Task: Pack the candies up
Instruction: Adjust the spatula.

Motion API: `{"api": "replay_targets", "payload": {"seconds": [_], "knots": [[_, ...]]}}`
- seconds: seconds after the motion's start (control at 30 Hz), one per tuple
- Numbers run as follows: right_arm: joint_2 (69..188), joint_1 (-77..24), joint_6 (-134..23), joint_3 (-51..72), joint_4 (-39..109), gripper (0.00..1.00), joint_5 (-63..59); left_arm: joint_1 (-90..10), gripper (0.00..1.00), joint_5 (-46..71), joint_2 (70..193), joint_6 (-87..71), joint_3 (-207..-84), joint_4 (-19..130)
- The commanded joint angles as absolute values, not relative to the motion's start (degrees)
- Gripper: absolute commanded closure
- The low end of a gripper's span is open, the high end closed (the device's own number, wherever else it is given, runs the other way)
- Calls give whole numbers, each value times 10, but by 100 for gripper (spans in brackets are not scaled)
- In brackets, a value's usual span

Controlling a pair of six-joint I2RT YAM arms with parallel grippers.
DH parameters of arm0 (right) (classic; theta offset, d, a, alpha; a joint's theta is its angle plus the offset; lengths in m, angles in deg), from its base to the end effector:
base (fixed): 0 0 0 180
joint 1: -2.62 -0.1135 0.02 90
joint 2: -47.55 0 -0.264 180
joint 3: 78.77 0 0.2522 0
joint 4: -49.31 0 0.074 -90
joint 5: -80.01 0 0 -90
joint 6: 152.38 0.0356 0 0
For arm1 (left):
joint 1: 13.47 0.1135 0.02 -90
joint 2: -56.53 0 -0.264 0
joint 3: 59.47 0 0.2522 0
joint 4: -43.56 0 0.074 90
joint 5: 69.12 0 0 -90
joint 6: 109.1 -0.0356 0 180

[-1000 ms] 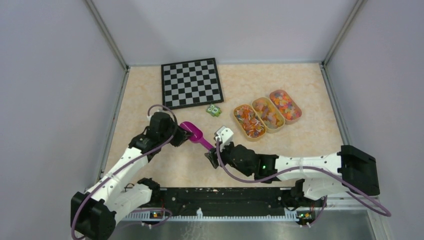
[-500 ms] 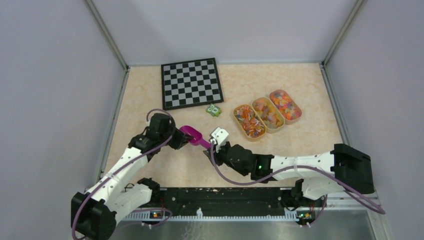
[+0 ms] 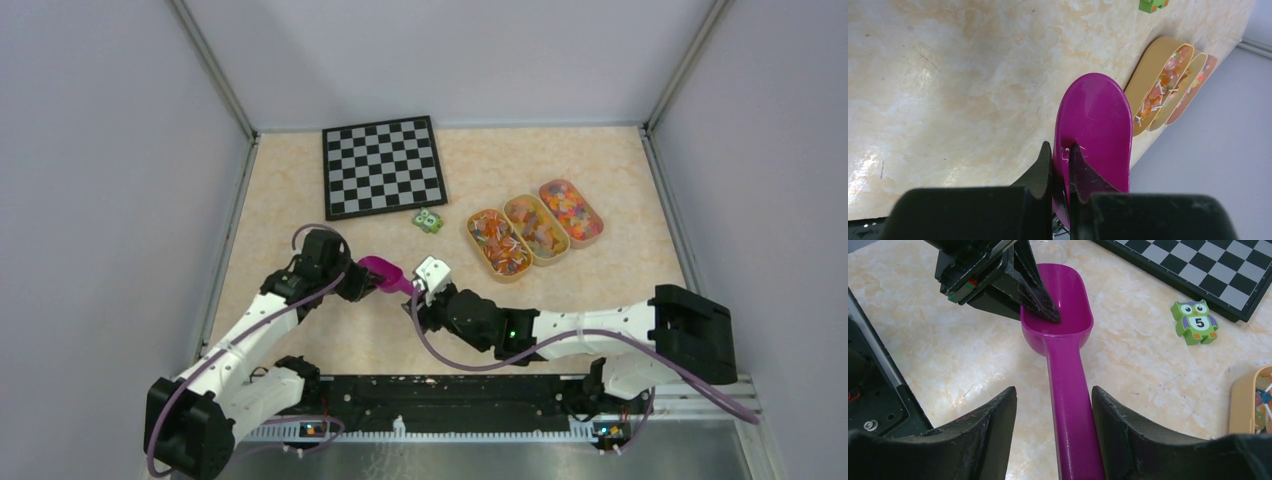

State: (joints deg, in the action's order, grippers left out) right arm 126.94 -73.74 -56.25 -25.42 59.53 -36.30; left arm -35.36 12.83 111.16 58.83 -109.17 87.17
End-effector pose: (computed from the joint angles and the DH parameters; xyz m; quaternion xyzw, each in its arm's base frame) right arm 0.0861 0.2877 0.2334 -0.3345 0.7143 0.2507 0.5612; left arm 0.1752 -0.0758 0.2252 -0.4163 0.8353 -0.3124 0.1772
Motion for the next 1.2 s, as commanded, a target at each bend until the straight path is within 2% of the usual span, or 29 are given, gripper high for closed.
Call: {"api": "replay_targets", "payload": {"seconds": [0.0, 0.1, 0.27, 0.47, 0.57, 0.67, 1.03, 1.17], "knots": [[1274, -736, -551, -215, 614, 42, -362, -364, 100, 40, 1115, 602, -1086, 857], [1264, -733, -533, -228, 614, 39, -345, -364, 100, 37, 1116, 601, -1086, 858], [1261, -732, -526, -240, 623, 41, -343, -364, 100, 19, 1120, 614, -1079, 843], [1258, -731, -536, -245, 621, 53, -360, -364, 100, 8, 1123, 614, -1077, 843], [1245, -729, -545, -253, 604, 41, -367, -364, 100, 12, 1121, 613, -1079, 847], [1213, -710, -536, -277, 602, 36, -307, -364, 100, 14, 1118, 610, -1083, 856], [1215, -702, -533, -282, 623, 38, -284, -364, 100, -14, 1136, 613, -1084, 855], [1219, -702, -537, -278, 628, 44, -282, -364, 100, -19, 1139, 616, -1079, 851]]}}
